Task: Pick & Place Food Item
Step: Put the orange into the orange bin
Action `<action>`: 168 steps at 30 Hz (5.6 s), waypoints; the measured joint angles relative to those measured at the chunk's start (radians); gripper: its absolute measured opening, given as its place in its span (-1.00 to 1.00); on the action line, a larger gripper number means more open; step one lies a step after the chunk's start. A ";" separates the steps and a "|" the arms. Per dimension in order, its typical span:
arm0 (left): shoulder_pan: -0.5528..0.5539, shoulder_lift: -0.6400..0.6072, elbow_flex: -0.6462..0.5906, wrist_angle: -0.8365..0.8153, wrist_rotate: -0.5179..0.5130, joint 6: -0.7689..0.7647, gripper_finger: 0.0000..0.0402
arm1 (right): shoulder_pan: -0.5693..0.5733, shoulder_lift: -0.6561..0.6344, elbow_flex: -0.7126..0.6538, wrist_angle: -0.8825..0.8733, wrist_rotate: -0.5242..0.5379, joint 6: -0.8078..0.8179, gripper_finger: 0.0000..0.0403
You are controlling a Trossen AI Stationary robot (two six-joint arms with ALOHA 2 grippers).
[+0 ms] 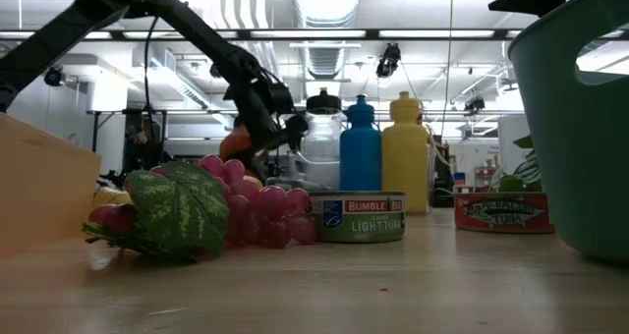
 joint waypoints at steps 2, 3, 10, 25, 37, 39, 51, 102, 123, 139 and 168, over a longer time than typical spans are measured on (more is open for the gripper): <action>-0.001 0.013 0.010 -0.020 0.001 -0.007 0.91 | 0.000 0.000 0.000 0.000 0.000 0.000 0.63; -0.001 0.013 0.018 -0.019 -0.011 -0.007 0.91 | 0.000 0.000 0.000 0.000 0.000 0.000 0.63; 0.011 0.028 0.099 -0.012 -0.051 0.006 0.90 | 0.000 0.000 0.000 0.000 0.000 0.000 0.63; 0.009 0.179 0.301 -0.159 -0.061 0.023 0.90 | 0.000 0.000 0.000 0.000 0.000 0.000 0.63; 0.005 0.176 0.294 -0.177 -0.098 0.045 0.90 | 0.000 0.000 0.000 0.000 0.000 0.000 0.63; 0.005 0.176 0.293 -0.178 -0.099 0.046 0.90 | 0.000 0.000 0.000 0.000 0.000 0.000 0.63; 0.025 0.176 0.275 -0.318 -0.123 0.042 0.90 | 0.000 0.000 0.000 0.000 0.000 0.000 0.63; -0.012 0.149 0.265 -0.311 -0.256 0.034 0.91 | 0.000 0.000 0.000 0.000 0.000 0.000 0.63; 0.033 0.144 0.246 -0.745 -0.246 0.037 0.90 | 0.000 0.000 0.000 0.000 0.000 0.000 0.63; -0.071 -0.063 0.231 -0.561 -0.367 -0.015 0.90 | 0.000 0.000 0.000 0.000 0.000 0.000 0.63; -0.060 -0.037 -0.077 -0.259 -0.319 -0.068 0.90 | 0.000 0.000 0.000 0.000 0.000 0.000 0.63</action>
